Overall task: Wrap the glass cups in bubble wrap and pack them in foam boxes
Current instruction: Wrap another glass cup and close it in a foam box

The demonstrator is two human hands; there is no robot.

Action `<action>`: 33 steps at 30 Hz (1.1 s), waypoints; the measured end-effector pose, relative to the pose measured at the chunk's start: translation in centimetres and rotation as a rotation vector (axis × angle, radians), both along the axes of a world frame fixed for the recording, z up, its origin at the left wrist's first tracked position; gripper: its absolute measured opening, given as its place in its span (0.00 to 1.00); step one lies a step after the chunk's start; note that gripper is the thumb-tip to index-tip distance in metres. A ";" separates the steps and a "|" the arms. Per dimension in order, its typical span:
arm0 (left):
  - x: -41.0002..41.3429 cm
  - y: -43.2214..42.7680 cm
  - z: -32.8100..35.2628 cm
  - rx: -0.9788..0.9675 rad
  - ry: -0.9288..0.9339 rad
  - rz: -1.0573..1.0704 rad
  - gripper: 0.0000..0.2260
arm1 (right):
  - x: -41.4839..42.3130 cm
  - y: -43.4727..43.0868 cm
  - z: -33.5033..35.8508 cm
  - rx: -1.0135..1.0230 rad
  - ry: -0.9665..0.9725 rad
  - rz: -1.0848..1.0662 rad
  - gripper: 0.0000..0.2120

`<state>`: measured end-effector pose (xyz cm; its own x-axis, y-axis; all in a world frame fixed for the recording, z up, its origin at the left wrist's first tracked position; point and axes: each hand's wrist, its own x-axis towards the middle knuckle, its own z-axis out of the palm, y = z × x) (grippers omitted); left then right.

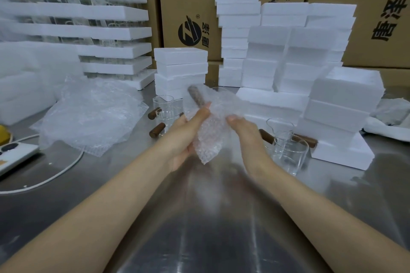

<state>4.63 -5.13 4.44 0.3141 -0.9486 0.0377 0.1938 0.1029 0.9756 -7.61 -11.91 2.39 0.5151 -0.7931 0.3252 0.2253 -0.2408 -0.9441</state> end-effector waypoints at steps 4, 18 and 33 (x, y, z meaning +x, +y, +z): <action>-0.3 -0.1 -0.5 -0.042 -0.128 0.062 0.20 | 0.6 -0.5 0.0 0.110 0.067 0.000 0.21; -1.0 0.1 -0.2 -0.025 -0.158 0.011 0.23 | 0.1 0.3 1.1 0.262 0.119 0.052 0.15; -0.7 -0.3 -0.9 -0.137 -0.277 -0.005 0.27 | -0.2 0.2 0.9 0.449 -0.282 0.281 0.21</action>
